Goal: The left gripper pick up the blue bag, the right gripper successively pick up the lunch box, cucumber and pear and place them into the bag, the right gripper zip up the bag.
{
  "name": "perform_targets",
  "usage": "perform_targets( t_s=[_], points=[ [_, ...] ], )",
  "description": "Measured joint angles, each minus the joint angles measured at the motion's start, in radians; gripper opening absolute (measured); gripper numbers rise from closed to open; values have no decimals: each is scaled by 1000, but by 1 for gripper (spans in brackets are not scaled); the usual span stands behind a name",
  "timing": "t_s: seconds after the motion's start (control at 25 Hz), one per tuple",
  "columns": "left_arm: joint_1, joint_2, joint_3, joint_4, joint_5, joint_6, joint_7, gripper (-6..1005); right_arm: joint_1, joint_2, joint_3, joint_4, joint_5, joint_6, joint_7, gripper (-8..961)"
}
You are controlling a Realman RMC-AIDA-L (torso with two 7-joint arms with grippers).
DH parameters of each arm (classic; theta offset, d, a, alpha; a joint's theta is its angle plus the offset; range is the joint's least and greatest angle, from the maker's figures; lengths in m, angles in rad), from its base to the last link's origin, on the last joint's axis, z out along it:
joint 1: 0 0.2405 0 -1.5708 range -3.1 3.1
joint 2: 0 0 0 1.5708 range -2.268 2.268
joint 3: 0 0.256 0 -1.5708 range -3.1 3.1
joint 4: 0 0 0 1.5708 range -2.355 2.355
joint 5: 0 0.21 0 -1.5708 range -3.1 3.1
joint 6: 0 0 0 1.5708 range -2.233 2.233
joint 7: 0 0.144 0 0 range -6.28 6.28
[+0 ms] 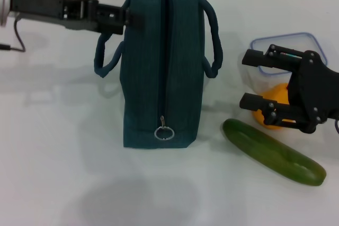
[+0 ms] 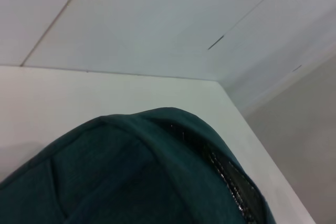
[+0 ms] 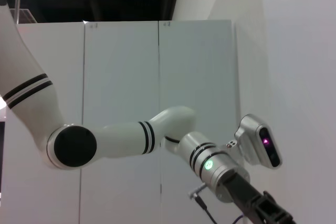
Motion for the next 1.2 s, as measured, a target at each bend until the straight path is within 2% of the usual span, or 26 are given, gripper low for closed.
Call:
perform_targets(
  t_s=[0.24, 0.96, 1.2],
  points=[
    [-50, 1, 2, 0, 42, -2, -65, 832, -13, 0, 2, 2, 1, 0, -14, 644],
    [-133, 2, 2, -41, 209, -20, -141, 792, -40, 3, 12, 29, 3, -10, -38, 631],
    [-144, 3, 23, -46, 223, -17, -142, 647, -55, 2, 20, 29, 4, -18, -38, 627]
  ],
)
